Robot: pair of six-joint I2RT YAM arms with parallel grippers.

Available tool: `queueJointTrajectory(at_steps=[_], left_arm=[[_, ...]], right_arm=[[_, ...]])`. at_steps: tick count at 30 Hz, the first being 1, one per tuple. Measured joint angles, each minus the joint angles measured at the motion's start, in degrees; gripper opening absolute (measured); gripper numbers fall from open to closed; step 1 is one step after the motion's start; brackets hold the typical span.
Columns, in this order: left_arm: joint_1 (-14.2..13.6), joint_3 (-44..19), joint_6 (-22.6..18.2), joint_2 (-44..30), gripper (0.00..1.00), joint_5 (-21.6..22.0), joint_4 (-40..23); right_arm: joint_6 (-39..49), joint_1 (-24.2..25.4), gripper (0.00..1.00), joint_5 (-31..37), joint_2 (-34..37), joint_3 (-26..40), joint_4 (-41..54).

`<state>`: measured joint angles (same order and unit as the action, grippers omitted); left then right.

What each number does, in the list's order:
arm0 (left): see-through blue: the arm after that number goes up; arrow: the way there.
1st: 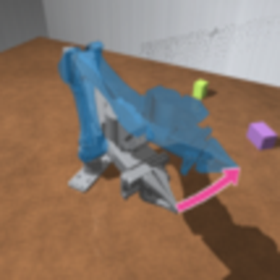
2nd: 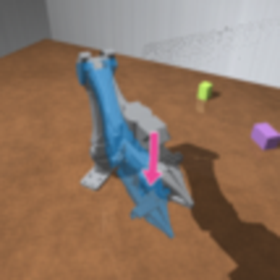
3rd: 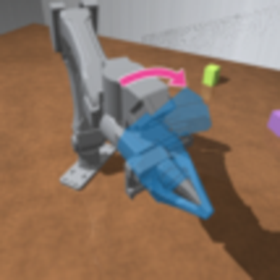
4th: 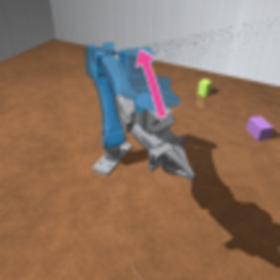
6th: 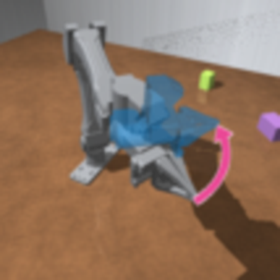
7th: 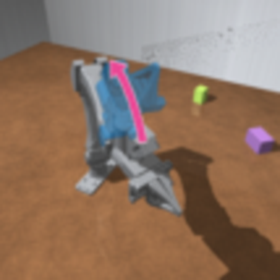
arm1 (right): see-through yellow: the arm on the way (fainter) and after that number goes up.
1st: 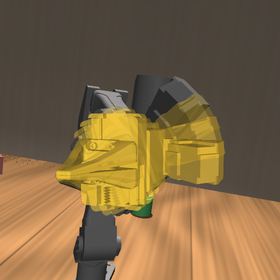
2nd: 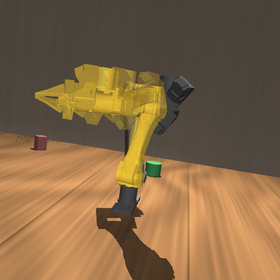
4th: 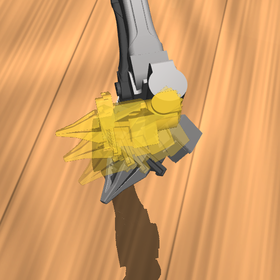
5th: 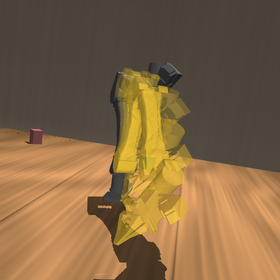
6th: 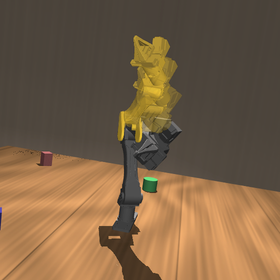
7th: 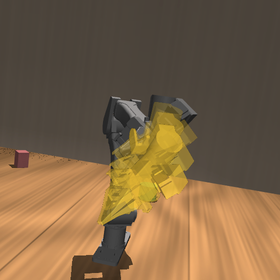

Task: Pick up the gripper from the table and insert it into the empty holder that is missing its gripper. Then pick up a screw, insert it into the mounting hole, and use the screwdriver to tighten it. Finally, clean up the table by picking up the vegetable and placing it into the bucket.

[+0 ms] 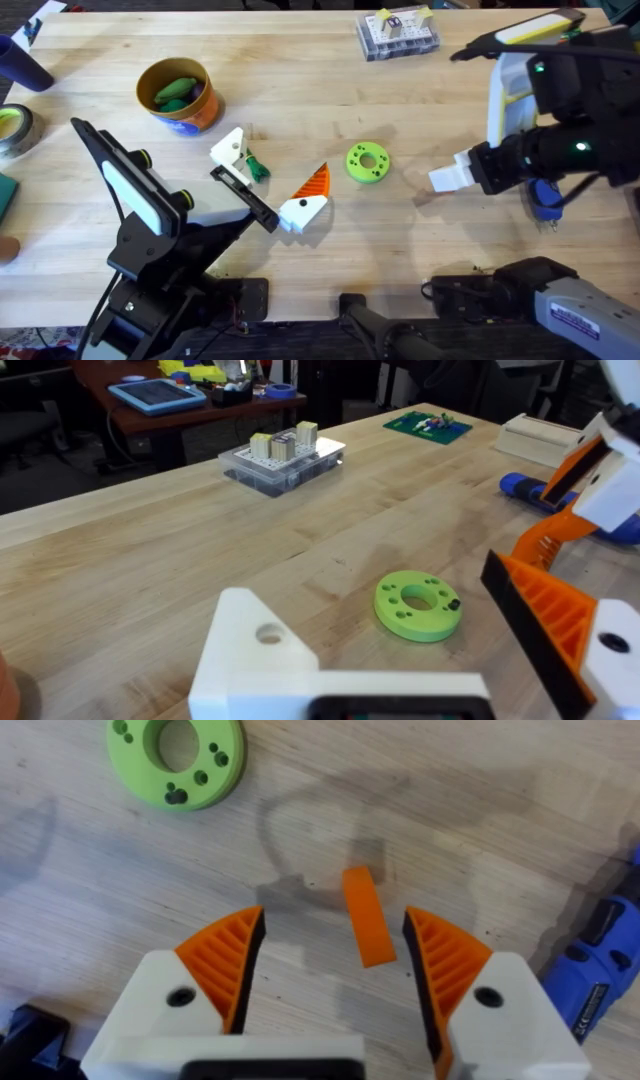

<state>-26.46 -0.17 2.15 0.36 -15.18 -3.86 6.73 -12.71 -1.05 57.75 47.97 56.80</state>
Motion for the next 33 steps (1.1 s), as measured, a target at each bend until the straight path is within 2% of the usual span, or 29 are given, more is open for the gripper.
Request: queueJointTrajectory(at_steps=[8,13,23,33], left_arm=[[0.0,-0.1,0.0,-0.3,0.990,0.0,0.2],[0.0,-0.1,0.0,-0.3,0.990,0.0,0.2],[0.0,-0.1,0.0,-0.3,0.990,0.0,0.2],[0.0,-0.1,0.0,-0.3,0.990,0.0,0.2]], right_arm=[[0.2,0.0,0.839,0.4,1.6,0.1,0.1],[0.6,0.0,0.839,3.6,1.0,1.5,0.1],[12.6,0.0,0.839,7.6,0.0,1.9,6.2],[18.0,0.0,0.839,7.9,7.9,0.7,3.2]])
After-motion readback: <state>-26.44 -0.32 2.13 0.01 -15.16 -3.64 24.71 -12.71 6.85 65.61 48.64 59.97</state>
